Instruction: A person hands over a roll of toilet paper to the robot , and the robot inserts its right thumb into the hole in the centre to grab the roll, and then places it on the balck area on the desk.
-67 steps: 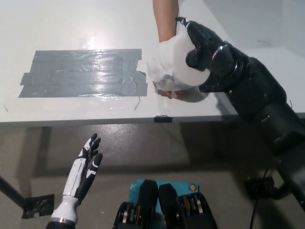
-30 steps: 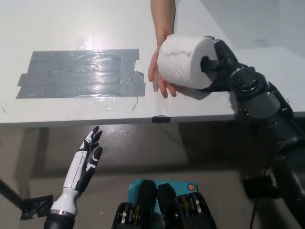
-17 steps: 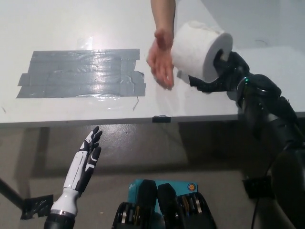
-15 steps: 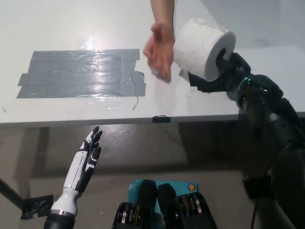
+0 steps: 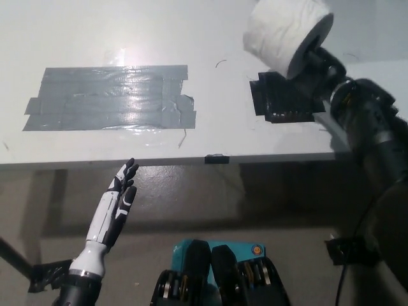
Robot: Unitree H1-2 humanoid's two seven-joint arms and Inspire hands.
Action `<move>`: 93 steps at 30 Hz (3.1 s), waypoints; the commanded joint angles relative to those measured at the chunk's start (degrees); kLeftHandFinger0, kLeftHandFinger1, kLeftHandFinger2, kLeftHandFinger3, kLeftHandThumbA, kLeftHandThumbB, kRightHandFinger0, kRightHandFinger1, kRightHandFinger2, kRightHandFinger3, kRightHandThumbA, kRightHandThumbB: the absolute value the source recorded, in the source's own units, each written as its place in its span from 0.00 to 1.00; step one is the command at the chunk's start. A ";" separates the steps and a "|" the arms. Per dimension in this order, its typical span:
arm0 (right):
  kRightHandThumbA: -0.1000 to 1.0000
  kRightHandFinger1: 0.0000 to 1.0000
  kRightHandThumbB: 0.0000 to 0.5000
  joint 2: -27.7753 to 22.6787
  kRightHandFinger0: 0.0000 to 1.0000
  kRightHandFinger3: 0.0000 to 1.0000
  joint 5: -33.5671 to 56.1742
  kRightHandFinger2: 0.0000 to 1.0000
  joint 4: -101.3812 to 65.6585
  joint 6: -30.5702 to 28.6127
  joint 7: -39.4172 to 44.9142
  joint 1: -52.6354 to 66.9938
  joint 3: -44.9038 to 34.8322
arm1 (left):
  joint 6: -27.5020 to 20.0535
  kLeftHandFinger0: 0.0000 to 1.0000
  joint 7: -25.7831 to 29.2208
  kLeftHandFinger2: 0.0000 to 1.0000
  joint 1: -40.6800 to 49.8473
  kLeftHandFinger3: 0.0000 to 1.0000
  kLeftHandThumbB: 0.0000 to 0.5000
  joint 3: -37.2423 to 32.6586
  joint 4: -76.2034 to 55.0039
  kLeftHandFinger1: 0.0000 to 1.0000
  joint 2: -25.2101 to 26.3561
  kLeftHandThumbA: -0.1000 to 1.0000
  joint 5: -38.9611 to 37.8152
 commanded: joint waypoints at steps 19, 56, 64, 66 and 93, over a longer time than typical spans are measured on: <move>0.00 0.51 0.34 -15.72 0.06 0.92 -17.61 0.95 -5.20 -3.18 9.21 -4.00 35.37 | -1.57 1.00 0.58 1.00 -1.80 1.00 0.19 0.26 0.47 1.00 0.87 1.00 -0.24; 0.72 1.00 0.72 -13.00 1.00 1.00 -17.77 1.00 -11.95 -4.98 11.61 -6.91 34.54 | -1.97 1.00 0.63 1.00 -1.53 1.00 0.11 0.23 0.44 1.00 0.83 0.98 -0.23; 0.78 1.00 0.70 -10.83 1.00 1.00 -18.70 1.00 -11.29 -9.17 6.57 -6.23 31.44 | -2.41 1.00 1.09 1.00 -0.37 1.00 0.08 0.27 -0.07 1.00 0.48 0.96 -0.16; 0.78 1.00 0.68 -10.75 1.00 1.00 -18.11 1.00 -12.61 -10.19 6.05 -6.35 30.45 | -2.40 1.00 1.24 1.00 -0.54 1.00 0.08 0.36 -0.01 1.00 0.48 0.97 -0.07; 1.00 1.00 0.71 0.35 1.00 1.00 1.29 1.00 -111.75 -1.28 -3.12 35.72 16.51 | -1.30 1.00 1.19 1.00 -2.41 1.00 0.26 1.03 -0.07 1.00 -0.10 1.00 -1.43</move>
